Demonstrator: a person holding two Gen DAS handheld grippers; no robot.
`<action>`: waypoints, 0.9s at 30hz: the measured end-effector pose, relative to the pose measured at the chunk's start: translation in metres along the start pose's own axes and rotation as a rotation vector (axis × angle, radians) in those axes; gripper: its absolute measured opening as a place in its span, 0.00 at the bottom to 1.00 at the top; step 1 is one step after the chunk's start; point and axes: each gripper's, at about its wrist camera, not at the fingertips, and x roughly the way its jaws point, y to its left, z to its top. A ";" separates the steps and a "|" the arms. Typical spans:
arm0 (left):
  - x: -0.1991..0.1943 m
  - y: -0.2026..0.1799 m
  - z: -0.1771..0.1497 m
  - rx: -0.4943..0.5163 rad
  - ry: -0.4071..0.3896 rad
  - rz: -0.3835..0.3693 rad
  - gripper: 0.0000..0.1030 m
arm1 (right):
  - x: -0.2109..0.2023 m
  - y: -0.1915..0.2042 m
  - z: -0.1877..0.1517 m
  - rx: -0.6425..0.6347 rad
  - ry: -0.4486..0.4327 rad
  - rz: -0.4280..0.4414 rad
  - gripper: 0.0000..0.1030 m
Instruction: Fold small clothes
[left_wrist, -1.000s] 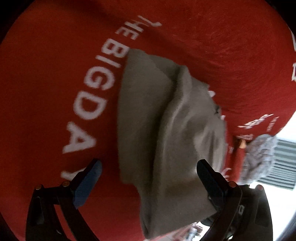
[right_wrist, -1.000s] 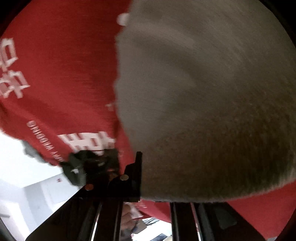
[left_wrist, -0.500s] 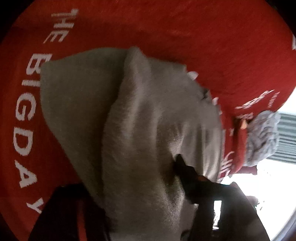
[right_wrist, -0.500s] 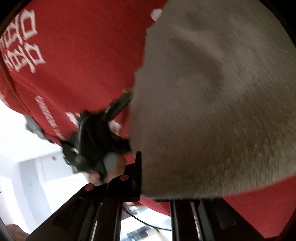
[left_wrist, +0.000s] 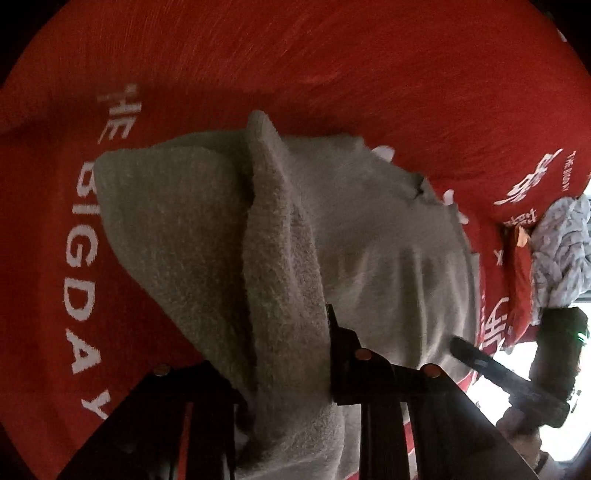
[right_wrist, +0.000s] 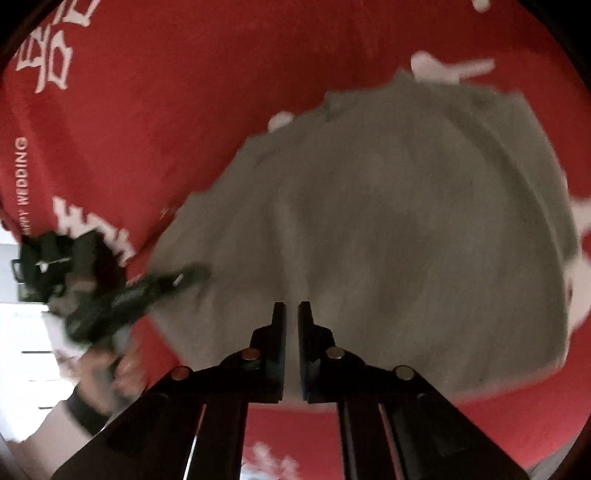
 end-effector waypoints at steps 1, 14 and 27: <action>-0.006 -0.005 0.000 0.005 -0.017 -0.005 0.26 | 0.012 0.001 0.005 -0.021 0.017 -0.012 0.05; -0.029 -0.150 0.007 0.176 -0.097 -0.125 0.26 | 0.032 -0.035 0.014 0.044 0.110 0.129 0.01; 0.094 -0.283 -0.020 0.382 0.073 0.031 0.31 | -0.030 -0.167 0.002 0.285 0.013 0.243 0.03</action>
